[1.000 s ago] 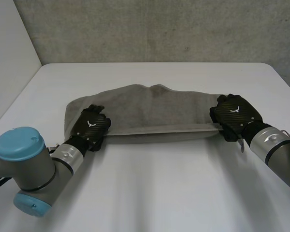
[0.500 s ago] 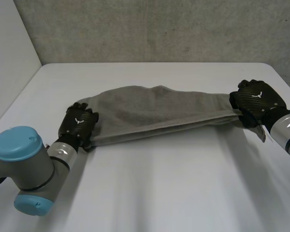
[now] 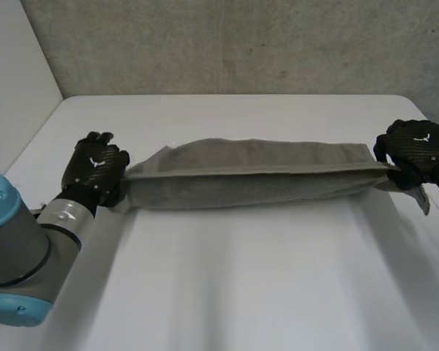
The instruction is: Fold the towel.
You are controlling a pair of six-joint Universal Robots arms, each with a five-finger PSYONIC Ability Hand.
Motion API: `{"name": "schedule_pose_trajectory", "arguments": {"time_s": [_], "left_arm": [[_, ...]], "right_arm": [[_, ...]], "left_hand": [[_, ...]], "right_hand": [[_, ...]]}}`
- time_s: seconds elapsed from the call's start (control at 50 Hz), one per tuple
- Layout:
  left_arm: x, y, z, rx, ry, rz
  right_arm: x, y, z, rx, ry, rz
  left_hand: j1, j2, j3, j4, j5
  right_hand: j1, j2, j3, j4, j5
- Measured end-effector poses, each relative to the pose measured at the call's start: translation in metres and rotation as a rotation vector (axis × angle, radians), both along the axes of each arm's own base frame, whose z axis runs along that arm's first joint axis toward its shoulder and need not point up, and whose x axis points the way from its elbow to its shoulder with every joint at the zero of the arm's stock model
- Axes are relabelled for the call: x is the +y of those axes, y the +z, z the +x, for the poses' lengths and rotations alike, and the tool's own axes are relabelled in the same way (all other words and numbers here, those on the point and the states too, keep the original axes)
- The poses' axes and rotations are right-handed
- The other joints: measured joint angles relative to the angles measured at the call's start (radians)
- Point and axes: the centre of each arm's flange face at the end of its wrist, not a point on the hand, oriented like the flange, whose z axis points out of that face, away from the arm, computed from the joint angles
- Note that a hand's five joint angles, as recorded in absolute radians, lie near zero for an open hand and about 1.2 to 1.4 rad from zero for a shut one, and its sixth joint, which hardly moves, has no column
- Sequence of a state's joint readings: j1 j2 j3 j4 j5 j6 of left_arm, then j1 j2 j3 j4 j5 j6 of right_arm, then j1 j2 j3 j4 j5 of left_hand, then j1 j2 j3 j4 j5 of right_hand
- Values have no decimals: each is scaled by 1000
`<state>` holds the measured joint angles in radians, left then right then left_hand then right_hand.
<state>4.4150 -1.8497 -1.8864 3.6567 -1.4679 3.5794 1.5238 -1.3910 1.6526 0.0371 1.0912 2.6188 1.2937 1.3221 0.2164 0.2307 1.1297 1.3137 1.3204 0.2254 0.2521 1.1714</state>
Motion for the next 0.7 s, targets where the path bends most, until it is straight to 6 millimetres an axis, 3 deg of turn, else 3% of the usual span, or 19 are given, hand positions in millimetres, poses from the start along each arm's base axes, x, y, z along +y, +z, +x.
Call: {"name": "schedule_pose_trajectory", "arguments": {"time_s": [0.3, 0.5, 0.56, 0.64, 0.7], "left_arm": [[24, 39, 13, -16, -23, 69], [29, 131, 21, 81, -95, -120], [30, 147, 21, 120, -106, -158], [25, 152, 20, 161, -108, -159], [13, 144, 18, 173, -100, -133]], "right_arm": [[25, 20, -4, 3, 41, 32], [35, 82, -4, -32, 103, -131], [36, 91, -1, -47, 113, -152], [30, 89, 8, -55, 140, -145], [19, 81, 19, -39, 164, -128]], "left_hand": [[1, 17, 0, 0, 9], [2, 17, 0, 0, 9], [2, 17, 0, 0, 14], [2, 17, 0, 0, 14], [2, 17, 0, 0, 14]], "right_hand": [[0, 0, 0, 0, 1], [0, 0, 0, 0, 1], [0, 0, 0, 0, 1], [0, 0, 0, 0, 2], [0, 0, 0, 0, 2]]}}
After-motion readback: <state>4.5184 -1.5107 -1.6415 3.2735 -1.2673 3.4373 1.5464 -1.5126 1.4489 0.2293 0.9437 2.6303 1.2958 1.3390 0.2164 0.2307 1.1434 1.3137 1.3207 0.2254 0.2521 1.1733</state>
